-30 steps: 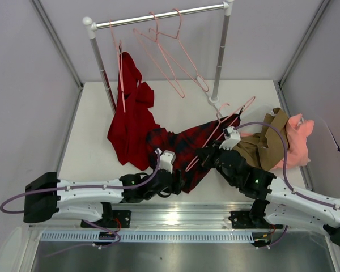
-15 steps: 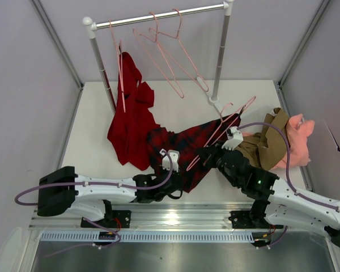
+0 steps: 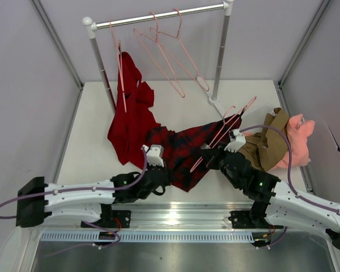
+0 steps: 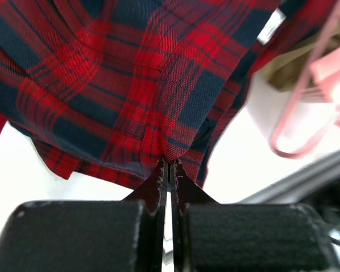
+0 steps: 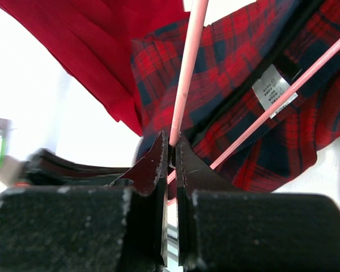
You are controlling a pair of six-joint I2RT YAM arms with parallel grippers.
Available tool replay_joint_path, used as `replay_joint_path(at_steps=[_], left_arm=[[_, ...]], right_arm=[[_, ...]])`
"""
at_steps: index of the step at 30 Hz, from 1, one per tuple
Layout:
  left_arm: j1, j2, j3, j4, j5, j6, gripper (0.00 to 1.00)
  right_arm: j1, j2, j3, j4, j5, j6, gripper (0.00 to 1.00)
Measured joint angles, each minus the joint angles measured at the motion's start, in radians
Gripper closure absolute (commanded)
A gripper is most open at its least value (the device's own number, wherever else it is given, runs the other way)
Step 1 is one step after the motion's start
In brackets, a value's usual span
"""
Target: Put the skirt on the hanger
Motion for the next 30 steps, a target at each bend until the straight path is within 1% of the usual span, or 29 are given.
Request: replay_joint_path(at_steps=[5, 9, 14, 17, 23, 27, 30], left_arm=[[0.006, -0.181, -0.049, -0.065, 0.034, -0.039, 1.0], [0.006, -0.229, -0.126, -0.087, 0.064, -0.093, 1.0], [0.002, -0.227, -0.211, -0.085, 0.098, -0.148, 1.0], [-0.007, -0.211, -0.226, -0.075, 0.109, -0.161, 1.0], [-0.012, -0.157, -0.219, -0.058, 0.119, -0.157, 0.98], [-0.013, -0.101, -0.175, -0.075, 0.119, -0.14, 0.98], [-0.018, -0.063, -0.135, -0.084, 0.12, -0.122, 0.94]], right_arm=[[-0.003, 0.018, -0.051, 0.094, -0.017, -0.014, 1.0], [-0.004, 0.065, -0.071, 0.153, -0.031, -0.024, 1.0], [-0.003, 0.13, -0.08, 0.218, -0.052, -0.027, 1.0], [-0.003, 0.142, -0.106, 0.251, -0.055, -0.027, 1.0], [-0.002, 0.17, -0.164, 0.307, -0.048, -0.033, 1.0], [0.012, 0.182, -0.198, 0.348, -0.03, -0.038, 1.0], [0.026, 0.188, -0.217, 0.362, 0.0, -0.038, 1.0]])
